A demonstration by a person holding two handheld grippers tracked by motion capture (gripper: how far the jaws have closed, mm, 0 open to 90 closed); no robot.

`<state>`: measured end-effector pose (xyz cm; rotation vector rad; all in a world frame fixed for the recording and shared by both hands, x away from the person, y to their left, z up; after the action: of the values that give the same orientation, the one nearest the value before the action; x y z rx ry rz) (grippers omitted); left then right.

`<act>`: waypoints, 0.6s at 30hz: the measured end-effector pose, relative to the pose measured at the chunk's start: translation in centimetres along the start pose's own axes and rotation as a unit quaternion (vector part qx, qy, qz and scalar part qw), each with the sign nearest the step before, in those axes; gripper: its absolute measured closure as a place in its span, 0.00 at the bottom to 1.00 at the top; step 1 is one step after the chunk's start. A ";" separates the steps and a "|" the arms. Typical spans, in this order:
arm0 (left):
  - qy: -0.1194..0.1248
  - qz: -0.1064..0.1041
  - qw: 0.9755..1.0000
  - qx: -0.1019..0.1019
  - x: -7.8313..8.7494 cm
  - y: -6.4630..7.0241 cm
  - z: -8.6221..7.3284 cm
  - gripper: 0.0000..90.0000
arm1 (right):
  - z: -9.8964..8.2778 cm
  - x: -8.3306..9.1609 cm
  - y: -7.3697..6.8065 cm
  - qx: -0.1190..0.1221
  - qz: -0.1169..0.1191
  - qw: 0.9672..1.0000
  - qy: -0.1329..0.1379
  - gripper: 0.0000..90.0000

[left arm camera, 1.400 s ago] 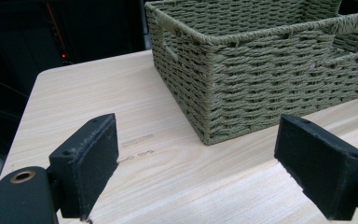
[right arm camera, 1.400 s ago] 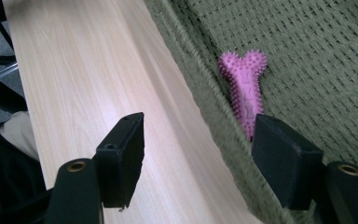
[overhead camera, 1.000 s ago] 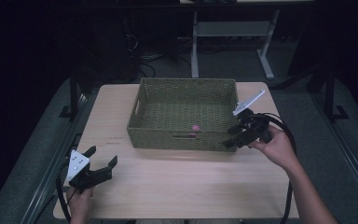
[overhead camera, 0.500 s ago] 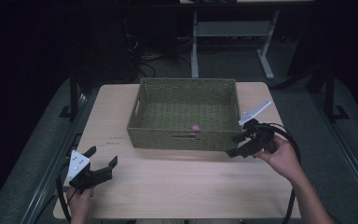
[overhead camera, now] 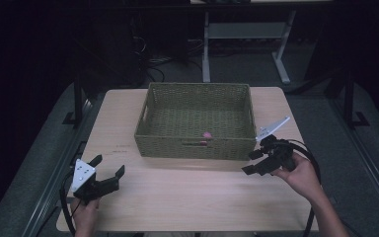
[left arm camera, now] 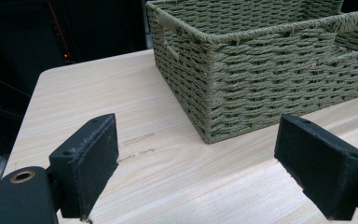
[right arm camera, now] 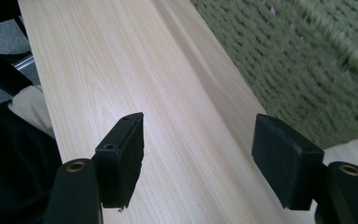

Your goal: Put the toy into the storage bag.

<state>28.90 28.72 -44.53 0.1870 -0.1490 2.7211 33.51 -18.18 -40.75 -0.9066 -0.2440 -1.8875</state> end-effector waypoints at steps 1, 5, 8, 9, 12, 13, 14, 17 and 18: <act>0.000 0.000 1.000 0.000 0.0 0.0 0.0 0.14 | -0.2 -0.1 0.0 -0.001 0.000 1.000 -0.002 0.37; -0.001 0.000 1.000 -0.001 0.0 0.0 0.0 0.14 | -1.0 -0.2 0.1 -0.007 0.002 1.000 0.000 0.37; -0.002 -0.001 1.000 -0.001 0.0 0.1 0.0 0.14 | -1.6 -0.3 0.1 -0.012 0.002 1.000 0.003 0.37; -0.002 0.000 1.000 -0.001 0.0 0.1 0.0 0.14 | -1.8 -0.4 0.0 -0.014 0.002 1.000 0.002 0.37; -0.002 -0.001 1.000 -0.001 0.0 0.1 0.0 0.14 | -2.3 -0.5 0.0 -0.017 0.001 1.000 0.001 0.37; -0.001 -0.001 1.000 -0.001 0.0 0.1 0.0 0.14 | -2.4 -0.5 0.0 -0.018 0.002 1.000 0.000 0.37; -0.001 -0.001 1.000 -0.001 0.0 0.1 0.0 0.14 | -2.5 -0.5 0.0 -0.015 -0.001 1.000 0.000 0.37; -0.001 0.000 1.000 -0.001 0.0 0.1 0.0 0.14 | -3.0 -0.5 -0.1 -0.020 -0.001 1.000 0.002 0.37; -0.001 0.000 1.000 0.000 0.0 0.1 0.0 0.14 | -3.2 -0.4 -0.1 -0.022 -0.001 1.000 0.002 0.37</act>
<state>28.84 28.67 -44.54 0.1883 -0.1503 2.7203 32.02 -19.51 -43.26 -0.9328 -0.2019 -1.9035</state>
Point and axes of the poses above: each handheld gripper's, and its own axes: x roughly backward along the jaws, z roughly out of its top, y roughly to its right, the point moved 5 cm from there along -x, roughly forward along the jaws, and after that the axes turned 10 degrees about y, right-handed, at the moved point
